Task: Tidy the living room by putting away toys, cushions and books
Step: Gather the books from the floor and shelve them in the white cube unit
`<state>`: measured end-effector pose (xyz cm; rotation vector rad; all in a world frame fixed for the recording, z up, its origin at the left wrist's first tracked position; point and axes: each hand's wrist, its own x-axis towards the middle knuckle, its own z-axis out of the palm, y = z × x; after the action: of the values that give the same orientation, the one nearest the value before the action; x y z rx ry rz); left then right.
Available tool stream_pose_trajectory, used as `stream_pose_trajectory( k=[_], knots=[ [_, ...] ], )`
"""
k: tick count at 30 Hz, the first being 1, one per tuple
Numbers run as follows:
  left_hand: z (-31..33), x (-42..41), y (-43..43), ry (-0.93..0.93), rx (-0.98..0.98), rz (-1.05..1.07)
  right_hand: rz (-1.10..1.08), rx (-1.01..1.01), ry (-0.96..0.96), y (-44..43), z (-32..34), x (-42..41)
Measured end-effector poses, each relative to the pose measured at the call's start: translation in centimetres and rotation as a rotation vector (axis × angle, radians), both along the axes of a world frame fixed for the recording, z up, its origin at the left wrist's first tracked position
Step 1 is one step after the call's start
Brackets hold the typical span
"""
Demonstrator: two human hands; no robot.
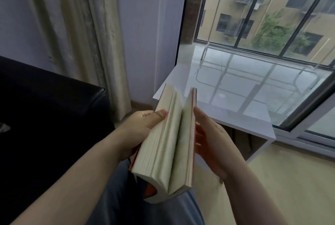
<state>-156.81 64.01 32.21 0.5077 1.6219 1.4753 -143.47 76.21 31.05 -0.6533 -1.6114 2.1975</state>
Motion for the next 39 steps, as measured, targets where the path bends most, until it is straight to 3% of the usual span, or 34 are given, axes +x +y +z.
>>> stream_pose_trajectory(
  k=[6,26,39],
  knots=[
    [-0.7,1.0,1.2,0.074,-0.037,-0.016,-0.001,0.028,-0.071,1.1,-0.3,2.0],
    [-0.9,0.6,-0.4,0.001,-0.001,-0.001,-0.036,-0.011,-0.152,1.5,-1.5,4.0],
    [-0.2,0.1,-1.1,0.058,-0.043,-0.063,0.011,0.058,-0.146,1.2,-1.0,4.1]
  ],
)
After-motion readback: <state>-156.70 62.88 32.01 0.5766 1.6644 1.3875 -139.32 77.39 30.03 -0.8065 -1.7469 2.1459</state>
